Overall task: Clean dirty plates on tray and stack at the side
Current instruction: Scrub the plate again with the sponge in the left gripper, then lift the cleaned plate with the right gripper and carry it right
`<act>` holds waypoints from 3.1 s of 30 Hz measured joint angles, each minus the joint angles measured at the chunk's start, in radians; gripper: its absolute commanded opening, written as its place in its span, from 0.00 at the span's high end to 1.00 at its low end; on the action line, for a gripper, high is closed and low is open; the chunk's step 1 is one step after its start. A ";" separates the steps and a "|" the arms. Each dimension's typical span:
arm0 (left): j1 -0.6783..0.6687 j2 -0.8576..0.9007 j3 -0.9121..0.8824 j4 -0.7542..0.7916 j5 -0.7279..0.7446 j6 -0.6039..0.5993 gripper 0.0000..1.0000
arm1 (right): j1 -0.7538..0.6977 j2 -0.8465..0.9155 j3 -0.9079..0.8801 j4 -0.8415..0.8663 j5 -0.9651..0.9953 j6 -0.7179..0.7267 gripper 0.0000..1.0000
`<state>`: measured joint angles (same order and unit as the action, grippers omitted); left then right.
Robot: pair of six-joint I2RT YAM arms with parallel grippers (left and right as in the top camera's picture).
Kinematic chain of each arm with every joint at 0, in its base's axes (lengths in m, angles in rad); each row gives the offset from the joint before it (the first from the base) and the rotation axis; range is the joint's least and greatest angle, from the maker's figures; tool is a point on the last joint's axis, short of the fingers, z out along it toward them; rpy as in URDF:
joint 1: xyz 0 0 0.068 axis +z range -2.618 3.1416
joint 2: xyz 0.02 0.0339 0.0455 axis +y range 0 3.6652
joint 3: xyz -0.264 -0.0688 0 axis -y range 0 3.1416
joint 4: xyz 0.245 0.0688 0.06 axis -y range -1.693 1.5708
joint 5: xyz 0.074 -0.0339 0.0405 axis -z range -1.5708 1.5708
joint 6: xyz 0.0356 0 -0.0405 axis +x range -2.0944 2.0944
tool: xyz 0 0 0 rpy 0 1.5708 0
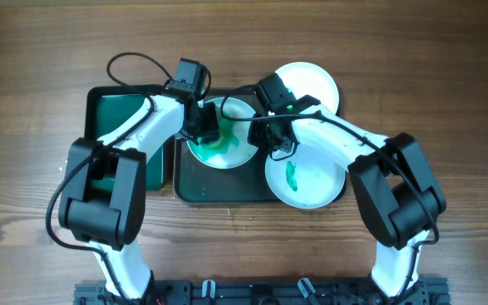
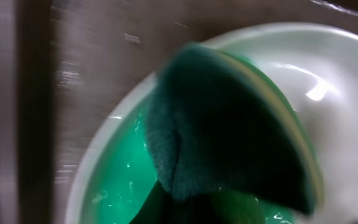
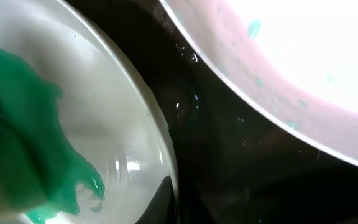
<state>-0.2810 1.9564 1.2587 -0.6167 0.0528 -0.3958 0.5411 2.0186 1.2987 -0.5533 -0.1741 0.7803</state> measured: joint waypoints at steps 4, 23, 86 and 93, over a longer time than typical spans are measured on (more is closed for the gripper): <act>-0.004 -0.004 0.008 -0.045 -0.121 -0.037 0.96 | 0.000 0.000 0.000 0.001 0.000 0.000 0.96; -0.064 -0.003 -0.002 -0.071 0.364 0.369 0.96 | 0.002 -0.002 0.000 -0.006 0.018 -0.034 0.96; 0.166 -0.404 0.081 -0.445 -0.002 -0.016 0.96 | 0.556 -0.291 0.106 -0.114 1.627 -0.549 0.96; 0.166 -0.404 0.081 -0.445 -0.002 -0.016 0.96 | 0.478 -0.291 0.111 -0.224 1.179 -0.493 0.96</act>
<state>-0.1154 1.5528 1.3399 -1.0615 0.0505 -0.4122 1.0187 1.7275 1.4101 -0.7773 1.0046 0.2871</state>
